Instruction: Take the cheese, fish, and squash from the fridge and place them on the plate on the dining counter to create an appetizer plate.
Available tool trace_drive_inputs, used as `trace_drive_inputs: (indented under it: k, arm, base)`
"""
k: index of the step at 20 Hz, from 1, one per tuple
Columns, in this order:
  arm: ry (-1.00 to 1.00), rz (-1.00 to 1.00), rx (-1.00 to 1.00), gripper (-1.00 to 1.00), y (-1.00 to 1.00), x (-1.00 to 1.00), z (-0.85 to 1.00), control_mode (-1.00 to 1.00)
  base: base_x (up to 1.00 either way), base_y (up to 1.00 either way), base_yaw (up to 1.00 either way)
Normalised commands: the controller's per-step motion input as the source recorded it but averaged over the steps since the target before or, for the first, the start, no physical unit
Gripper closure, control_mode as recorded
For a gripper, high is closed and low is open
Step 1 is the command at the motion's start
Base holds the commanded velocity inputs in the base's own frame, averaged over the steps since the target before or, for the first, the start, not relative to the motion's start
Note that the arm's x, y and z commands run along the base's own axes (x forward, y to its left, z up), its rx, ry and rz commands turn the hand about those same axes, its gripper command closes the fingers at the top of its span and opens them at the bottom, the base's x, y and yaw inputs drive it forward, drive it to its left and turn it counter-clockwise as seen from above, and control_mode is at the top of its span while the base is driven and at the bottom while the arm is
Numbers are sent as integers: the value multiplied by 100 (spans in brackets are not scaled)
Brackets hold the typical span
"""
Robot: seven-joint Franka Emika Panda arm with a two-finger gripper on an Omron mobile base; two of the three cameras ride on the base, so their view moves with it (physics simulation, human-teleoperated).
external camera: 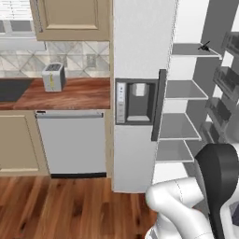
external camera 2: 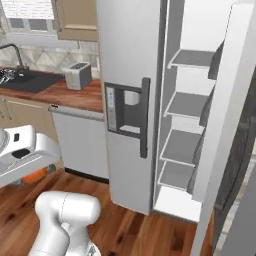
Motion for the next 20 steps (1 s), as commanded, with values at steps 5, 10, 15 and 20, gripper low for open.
trace_drive_inputs:
  k: [5,10,15,20]
  arm:
    - [0,0,0,100,0,0,0,100]
    - [0,0,0,100,0,0,0,100]
    - [0,0,0,100,0,0,0,100]
    - [0,0,0,100,0,0,0,100]
  base:
    - [-100,100,0]
    - [-100,69,0]
    - [-100,18,0]
    - [-100,26,-1]
